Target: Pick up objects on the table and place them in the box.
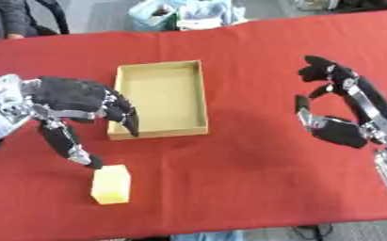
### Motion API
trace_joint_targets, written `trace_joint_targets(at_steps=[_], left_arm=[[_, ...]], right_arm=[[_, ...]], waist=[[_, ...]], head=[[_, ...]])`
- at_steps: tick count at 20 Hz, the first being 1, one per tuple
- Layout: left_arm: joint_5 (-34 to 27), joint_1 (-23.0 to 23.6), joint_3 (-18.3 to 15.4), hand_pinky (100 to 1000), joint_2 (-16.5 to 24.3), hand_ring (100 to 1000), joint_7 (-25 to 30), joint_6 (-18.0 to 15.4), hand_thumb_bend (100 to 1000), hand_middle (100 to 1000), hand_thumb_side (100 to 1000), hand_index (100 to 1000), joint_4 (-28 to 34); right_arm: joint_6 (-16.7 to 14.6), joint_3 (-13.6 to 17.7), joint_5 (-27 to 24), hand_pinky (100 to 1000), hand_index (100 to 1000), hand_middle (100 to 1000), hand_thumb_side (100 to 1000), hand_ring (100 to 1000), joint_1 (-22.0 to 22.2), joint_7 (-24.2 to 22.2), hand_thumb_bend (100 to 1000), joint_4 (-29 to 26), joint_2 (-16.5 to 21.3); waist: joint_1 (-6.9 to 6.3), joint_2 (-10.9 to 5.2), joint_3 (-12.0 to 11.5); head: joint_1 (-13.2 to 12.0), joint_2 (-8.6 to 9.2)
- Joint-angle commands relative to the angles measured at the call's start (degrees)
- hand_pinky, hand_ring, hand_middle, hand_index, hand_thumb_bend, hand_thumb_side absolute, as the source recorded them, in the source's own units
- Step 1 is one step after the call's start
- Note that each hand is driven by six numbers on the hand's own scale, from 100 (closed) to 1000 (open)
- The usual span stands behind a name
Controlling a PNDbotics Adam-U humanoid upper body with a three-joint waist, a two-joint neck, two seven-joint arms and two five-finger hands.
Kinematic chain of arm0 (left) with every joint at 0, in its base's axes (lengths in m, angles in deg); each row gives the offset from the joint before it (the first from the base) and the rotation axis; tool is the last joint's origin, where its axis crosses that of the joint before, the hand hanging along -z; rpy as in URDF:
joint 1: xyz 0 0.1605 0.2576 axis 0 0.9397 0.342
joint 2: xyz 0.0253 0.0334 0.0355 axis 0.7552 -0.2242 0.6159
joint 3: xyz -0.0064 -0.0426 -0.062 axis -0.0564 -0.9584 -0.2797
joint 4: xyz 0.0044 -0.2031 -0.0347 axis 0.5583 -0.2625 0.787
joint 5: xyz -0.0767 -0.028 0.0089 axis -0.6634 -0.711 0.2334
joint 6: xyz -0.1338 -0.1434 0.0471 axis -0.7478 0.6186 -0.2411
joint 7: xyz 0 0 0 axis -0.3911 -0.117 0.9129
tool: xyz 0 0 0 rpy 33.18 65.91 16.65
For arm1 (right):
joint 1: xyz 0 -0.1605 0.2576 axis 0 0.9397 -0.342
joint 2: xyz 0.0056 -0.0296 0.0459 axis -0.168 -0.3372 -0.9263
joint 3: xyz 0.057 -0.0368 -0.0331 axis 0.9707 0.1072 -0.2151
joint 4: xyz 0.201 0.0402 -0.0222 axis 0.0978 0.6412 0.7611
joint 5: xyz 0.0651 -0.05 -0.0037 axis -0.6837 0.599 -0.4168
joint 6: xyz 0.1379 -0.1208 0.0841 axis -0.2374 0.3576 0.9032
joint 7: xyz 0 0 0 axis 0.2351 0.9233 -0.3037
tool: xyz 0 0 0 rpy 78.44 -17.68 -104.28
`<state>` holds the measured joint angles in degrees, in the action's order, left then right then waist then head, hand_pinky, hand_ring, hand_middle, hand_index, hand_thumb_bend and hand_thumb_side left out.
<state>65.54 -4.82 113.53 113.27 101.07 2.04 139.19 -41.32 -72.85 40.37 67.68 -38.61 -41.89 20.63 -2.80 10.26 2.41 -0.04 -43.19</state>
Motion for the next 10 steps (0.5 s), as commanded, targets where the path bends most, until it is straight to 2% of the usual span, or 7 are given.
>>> trace_joint_targets(at_steps=[1, 10], left_arm=[[1.8, -0.1, -0.2, 782, 1.8, 792, 20.3, -20.2, 623, 750, 144, 824, 2.2], [3.9, 2.0, -0.2, 793, 3.7, 808, 20.2, -20.2, 664, 769, 143, 837, 3.2]], right_arm=[[-0.1, 0.3, -0.4, 634, 964, 782, 263, 812, -0.8, 0.0, 100, -0.5, 1.7], [-0.2, 0.4, -0.3, 633, 964, 782, 264, 812, -0.7, 0.0, 100, -0.5, 1.7]], waist=[[0.04, -0.66, 0.1], [-0.26, -0.73, 0.2]], head=[[0.2, 0.82], [0.3, 1.07]])
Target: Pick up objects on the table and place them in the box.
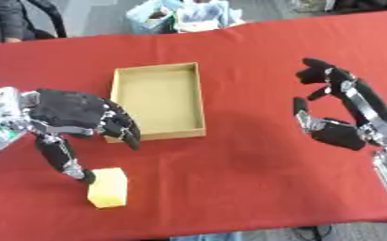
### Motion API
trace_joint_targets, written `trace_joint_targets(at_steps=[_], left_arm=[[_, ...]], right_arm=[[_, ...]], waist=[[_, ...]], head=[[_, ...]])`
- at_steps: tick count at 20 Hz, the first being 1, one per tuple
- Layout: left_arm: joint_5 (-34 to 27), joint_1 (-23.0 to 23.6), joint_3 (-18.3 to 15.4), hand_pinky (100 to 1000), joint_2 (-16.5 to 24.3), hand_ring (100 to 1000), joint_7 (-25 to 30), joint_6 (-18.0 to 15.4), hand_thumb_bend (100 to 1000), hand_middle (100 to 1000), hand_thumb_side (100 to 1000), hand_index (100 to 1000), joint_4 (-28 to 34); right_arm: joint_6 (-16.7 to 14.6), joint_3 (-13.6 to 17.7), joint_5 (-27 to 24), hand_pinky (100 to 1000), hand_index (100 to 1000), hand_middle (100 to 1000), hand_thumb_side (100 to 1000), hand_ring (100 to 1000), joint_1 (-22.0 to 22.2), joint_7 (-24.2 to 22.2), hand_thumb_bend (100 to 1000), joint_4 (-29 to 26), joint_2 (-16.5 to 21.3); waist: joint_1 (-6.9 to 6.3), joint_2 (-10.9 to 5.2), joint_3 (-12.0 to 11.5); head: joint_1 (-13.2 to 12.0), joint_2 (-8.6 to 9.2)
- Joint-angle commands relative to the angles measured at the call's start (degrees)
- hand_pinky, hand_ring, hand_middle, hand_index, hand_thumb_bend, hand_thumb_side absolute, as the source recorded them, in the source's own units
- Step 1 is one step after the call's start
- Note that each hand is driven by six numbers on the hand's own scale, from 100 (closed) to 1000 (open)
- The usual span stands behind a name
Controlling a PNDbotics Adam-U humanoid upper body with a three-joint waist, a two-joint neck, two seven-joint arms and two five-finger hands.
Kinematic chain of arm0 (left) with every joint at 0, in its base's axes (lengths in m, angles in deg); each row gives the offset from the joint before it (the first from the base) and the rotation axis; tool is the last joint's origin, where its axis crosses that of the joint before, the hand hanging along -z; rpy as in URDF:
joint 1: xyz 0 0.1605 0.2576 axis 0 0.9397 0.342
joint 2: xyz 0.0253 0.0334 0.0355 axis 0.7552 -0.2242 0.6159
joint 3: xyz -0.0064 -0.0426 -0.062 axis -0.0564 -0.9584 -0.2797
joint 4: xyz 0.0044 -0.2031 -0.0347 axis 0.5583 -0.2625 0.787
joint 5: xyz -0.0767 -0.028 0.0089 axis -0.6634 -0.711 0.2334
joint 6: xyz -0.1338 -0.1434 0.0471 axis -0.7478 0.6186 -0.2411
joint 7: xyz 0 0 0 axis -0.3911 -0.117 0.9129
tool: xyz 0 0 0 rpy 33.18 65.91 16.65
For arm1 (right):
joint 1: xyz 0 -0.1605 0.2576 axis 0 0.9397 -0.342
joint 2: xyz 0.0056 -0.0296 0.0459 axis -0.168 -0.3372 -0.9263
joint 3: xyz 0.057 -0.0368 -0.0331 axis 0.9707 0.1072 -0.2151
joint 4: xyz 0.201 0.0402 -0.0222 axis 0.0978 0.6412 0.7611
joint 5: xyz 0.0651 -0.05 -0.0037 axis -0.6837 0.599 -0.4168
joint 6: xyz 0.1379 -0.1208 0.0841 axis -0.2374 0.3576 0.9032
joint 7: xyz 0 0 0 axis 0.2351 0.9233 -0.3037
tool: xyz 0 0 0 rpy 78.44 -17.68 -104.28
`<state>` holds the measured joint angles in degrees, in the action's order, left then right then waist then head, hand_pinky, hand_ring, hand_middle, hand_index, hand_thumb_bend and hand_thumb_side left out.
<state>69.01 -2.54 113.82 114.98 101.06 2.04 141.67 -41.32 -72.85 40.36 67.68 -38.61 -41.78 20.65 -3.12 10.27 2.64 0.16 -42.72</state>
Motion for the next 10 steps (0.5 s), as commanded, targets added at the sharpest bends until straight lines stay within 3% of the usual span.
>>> trace_joint_targets(at_steps=[1, 10], left_arm=[[0.3, 0.0, -0.5, 794, 2.1, 809, 20.2, -20.2, 664, 769, 143, 837, 0.7], [-1.0, 0.2, -1.8, 797, 3.5, 816, 19.1, -20.2, 669, 775, 141, 837, 1.8]], right_arm=[[-0.2, 0.4, -0.3, 633, 964, 781, 264, 812, -0.7, 0.0, 100, -0.6, 1.7], [-0.2, 0.5, -0.2, 633, 964, 781, 264, 811, -0.5, 0.1, 100, -0.4, 1.7]], waist=[[0.01, -0.75, 0.0], [-0.2, -1.05, 0.0]], head=[[0.1, 0.57], [0.3, 0.63]])
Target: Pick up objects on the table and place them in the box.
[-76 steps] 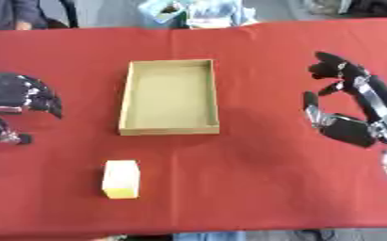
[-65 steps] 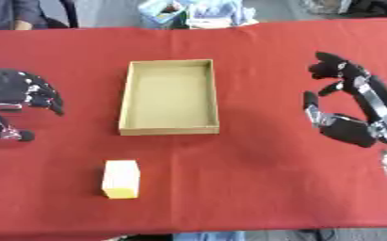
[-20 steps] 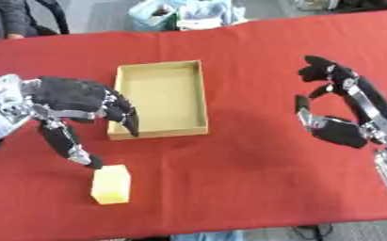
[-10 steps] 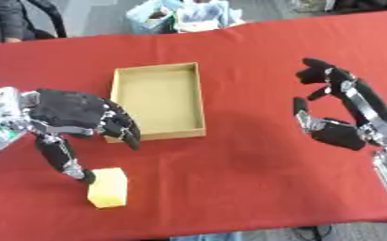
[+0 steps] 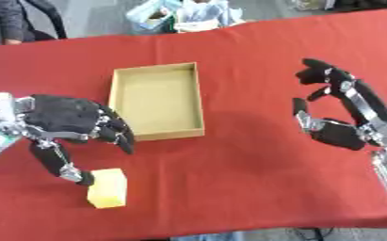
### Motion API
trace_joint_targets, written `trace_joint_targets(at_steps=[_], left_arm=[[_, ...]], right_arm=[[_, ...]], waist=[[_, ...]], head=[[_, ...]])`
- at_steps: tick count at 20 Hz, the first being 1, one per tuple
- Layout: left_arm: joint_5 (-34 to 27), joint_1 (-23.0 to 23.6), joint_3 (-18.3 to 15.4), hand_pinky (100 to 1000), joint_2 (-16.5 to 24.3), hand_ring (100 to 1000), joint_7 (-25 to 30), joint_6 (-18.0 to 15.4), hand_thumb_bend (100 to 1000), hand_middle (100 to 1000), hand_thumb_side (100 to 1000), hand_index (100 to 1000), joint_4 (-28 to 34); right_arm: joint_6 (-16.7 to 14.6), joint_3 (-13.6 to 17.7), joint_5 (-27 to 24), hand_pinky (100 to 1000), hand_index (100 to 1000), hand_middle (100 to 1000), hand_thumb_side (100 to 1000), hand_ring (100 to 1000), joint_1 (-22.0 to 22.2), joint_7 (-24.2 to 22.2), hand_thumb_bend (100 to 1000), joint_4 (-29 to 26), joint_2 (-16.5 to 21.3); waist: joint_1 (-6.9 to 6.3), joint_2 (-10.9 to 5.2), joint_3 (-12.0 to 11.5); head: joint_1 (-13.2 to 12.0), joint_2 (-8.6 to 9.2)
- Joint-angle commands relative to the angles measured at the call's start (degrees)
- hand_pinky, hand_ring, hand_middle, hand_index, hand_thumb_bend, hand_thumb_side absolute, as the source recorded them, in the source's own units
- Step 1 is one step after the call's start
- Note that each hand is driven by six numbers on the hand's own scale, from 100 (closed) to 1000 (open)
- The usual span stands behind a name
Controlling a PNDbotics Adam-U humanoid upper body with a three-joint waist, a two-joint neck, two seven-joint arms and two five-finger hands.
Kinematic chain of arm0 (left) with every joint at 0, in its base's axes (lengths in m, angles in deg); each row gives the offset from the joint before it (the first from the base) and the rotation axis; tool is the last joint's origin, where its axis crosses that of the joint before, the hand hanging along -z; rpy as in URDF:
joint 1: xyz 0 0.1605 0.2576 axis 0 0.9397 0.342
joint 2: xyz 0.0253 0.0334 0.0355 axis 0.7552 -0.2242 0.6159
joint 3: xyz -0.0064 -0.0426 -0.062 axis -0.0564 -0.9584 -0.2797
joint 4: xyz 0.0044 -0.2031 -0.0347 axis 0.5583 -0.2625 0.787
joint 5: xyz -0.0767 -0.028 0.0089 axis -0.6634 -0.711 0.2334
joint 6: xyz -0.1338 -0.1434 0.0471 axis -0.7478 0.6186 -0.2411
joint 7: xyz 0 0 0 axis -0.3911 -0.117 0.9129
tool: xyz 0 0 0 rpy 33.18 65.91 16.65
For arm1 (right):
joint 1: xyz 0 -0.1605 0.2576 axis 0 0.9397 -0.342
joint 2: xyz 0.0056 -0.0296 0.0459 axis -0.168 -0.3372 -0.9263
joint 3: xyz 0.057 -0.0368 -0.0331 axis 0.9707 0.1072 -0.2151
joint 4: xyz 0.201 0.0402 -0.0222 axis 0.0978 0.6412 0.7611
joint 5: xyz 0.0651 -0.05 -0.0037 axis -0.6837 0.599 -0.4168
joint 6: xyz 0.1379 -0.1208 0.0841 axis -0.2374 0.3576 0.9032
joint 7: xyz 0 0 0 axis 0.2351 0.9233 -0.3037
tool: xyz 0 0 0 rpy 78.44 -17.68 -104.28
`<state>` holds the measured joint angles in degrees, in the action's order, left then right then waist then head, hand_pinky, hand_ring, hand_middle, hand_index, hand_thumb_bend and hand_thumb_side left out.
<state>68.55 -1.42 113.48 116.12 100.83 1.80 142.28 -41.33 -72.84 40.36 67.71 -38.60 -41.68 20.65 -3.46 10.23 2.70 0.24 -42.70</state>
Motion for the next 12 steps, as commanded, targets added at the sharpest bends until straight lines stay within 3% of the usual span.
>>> trace_joint_targets(at_steps=[1, 12], left_arm=[[-0.7, -1.2, -1.7, 797, 2.7, 817, 19.0, -20.0, 672, 775, 141, 837, 1.5], [-2.6, -1.4, -1.9, 795, 4.9, 809, 18.2, -20.0, 679, 758, 152, 828, 2.8]], right_arm=[[-0.2, 0.5, -0.2, 633, 964, 781, 264, 811, -0.5, 0.1, 100, -0.5, 1.7], [-0.3, 0.5, -0.1, 633, 964, 781, 263, 811, -0.4, 0.0, 100, -0.4, 1.8]], waist=[[0.13, -1.07, -0.1], [0.01, -1.51, -0.2]], head=[[0.2, 0.62], [0.3, 0.76]])
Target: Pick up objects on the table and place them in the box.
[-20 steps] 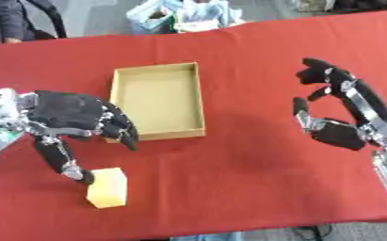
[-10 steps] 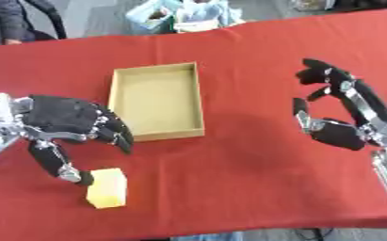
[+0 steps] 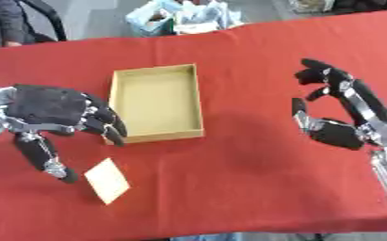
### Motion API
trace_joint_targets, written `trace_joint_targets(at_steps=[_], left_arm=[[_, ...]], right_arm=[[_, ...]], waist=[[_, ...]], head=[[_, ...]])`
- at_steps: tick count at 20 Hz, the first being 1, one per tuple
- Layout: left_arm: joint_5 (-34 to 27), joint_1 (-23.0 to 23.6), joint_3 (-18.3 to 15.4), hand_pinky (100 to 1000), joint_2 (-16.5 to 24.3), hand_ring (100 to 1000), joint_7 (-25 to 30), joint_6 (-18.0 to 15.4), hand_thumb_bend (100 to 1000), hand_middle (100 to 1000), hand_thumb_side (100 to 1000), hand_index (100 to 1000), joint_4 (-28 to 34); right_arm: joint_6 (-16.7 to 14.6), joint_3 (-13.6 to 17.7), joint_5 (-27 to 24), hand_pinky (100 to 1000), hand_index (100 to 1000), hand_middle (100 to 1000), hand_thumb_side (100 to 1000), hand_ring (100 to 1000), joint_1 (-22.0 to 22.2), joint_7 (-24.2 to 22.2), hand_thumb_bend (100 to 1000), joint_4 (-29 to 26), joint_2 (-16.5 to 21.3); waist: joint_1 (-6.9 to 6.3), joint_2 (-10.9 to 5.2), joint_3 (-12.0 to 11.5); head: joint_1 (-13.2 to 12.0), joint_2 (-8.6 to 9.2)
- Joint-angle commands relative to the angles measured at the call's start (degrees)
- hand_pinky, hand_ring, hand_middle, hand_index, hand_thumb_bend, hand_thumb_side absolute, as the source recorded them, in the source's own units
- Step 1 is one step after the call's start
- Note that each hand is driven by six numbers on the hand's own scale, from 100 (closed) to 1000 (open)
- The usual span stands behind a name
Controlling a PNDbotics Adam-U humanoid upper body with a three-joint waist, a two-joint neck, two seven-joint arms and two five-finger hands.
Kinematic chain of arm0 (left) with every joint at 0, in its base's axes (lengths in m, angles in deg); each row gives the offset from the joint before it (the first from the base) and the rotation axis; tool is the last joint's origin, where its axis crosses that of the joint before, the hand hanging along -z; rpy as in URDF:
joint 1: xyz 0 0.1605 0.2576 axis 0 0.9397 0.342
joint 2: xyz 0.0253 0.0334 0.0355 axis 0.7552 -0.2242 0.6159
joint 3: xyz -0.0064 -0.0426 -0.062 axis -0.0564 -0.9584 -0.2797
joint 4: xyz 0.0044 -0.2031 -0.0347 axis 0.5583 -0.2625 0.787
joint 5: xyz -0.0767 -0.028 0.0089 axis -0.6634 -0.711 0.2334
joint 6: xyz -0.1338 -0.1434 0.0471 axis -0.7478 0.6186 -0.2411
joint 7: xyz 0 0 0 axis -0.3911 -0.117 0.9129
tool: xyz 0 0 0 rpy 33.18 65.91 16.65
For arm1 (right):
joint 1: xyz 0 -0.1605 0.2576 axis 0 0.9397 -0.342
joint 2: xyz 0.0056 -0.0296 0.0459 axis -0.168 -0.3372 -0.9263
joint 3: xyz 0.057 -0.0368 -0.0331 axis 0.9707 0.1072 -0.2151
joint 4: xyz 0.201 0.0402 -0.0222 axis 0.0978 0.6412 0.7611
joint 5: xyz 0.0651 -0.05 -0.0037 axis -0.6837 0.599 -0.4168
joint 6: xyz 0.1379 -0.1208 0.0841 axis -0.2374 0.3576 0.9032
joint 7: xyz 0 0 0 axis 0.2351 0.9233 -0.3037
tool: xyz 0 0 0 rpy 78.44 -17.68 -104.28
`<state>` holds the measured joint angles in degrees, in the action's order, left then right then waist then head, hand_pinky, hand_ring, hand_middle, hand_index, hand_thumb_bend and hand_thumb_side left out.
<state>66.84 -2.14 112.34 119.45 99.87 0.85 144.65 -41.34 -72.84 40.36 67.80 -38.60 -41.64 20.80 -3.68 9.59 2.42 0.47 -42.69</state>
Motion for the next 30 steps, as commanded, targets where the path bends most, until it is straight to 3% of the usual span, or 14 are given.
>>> trace_joint_targets(at_steps=[1, 10, 30], left_arm=[[-1.2, -0.6, -0.6, 794, 1.3, 806, 19.5, -19.1, 675, 752, 153, 826, 0.2], [-3.7, 0.0, 0.6, 791, -0.2, 794, 21.5, -18.6, 663, 734, 165, 818, -1.6], [-0.9, 2.5, 1.1, 787, -2.9, 777, 21.5, -18.6, 644, 714, 182, 812, -5.6]], right_arm=[[-0.3, 0.5, -0.2, 633, 964, 781, 263, 811, -0.5, 0.0, 100, -0.4, 1.6], [-0.3, 0.5, -0.3, 633, 964, 781, 263, 811, -0.6, 0.0, 100, -0.4, 1.6], [-0.4, 0.3, -0.6, 632, 964, 780, 263, 810, -0.9, -0.2, 100, -0.3, 1.1]], waist=[[0.25, -0.85, 0.1], [0.45, -0.62, 0.4], [0.69, -0.02, 1.1]], head=[[0.1, 0.77], [0.1, 0.74], [-0.1, 1.24]])
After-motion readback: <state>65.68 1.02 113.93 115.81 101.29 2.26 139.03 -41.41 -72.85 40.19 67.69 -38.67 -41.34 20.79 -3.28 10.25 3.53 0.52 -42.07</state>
